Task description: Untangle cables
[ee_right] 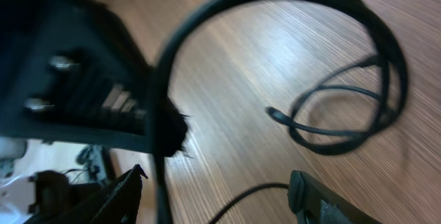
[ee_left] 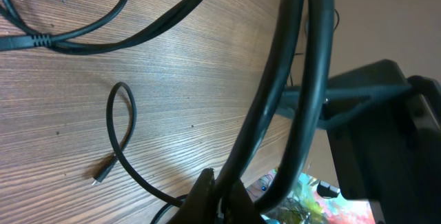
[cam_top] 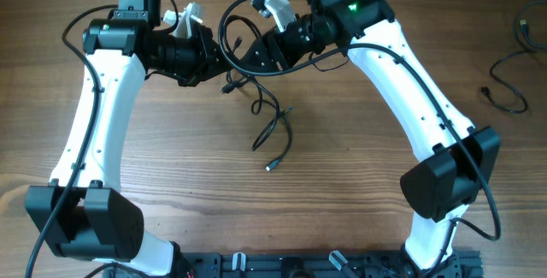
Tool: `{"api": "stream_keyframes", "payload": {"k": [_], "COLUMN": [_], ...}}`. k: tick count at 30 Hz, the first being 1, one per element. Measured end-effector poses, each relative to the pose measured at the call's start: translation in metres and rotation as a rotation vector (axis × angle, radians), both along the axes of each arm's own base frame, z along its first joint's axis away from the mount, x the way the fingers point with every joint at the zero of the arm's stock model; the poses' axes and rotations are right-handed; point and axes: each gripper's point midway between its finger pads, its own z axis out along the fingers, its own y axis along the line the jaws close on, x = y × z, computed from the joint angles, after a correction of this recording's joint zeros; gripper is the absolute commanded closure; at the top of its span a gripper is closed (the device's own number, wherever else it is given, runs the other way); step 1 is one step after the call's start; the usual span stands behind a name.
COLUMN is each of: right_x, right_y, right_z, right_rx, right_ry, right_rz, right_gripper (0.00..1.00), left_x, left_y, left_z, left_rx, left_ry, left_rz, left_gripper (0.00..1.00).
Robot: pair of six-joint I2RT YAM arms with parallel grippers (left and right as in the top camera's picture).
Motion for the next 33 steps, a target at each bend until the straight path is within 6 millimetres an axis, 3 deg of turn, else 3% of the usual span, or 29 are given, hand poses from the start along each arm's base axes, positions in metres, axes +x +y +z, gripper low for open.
{"api": "stream_keyframes", "payload": {"k": [4,5,9,13,16,24,25,27,28,33], "right_x": [-0.012,-0.013,-0.015,-0.019,-0.018,-0.006,-0.004,-0.006,-0.006,-0.006], "right_y": [0.008,0.01,0.016,0.023,0.022,0.021,0.021,0.024,0.024,0.024], "right_z": [0.01,0.011,0.002,-0.003,-0.006,-0.003,-0.002,0.001,0.001,0.001], "right_rx": [0.074,0.076,0.017,-0.027,-0.043,-0.043,-0.035,-0.017,-0.014,-0.012], "right_ry": [0.002,-0.002,-0.04,-0.065,-0.072,-0.105,-0.106,-0.099,-0.097,-0.092], "right_rz": [0.08,0.089,0.086,0.09,0.086,0.047,0.043,0.049,0.051,0.049], "right_gripper": [0.38,0.45,0.53,0.71,0.78,0.93,0.93,0.64,0.58,0.55], "left_x": [0.0,0.0,-0.003,-0.004,-0.003,-0.002,-0.002,-0.003,-0.003,-0.005], "left_y": [0.0,-0.001,-0.007,-0.01,-0.01,0.008,0.008,0.006,0.005,0.0], "left_z": [0.0,0.001,0.007,0.012,0.013,-0.009,-0.01,-0.011,-0.011,-0.011], "left_rx": [-0.004,-0.008,-0.055,-0.089,-0.091,0.063,0.072,0.085,0.085,0.08], "left_ry": [0.0,0.0,0.004,0.003,-0.007,0.011,0.01,0.007,0.007,0.007], "left_rz": [-0.002,-0.003,-0.021,-0.034,-0.035,0.01,0.011,0.003,0.0,-0.014], "left_gripper": [0.96,0.96,0.96,0.96,0.96,0.96,0.96,0.96,0.96,0.96]}}
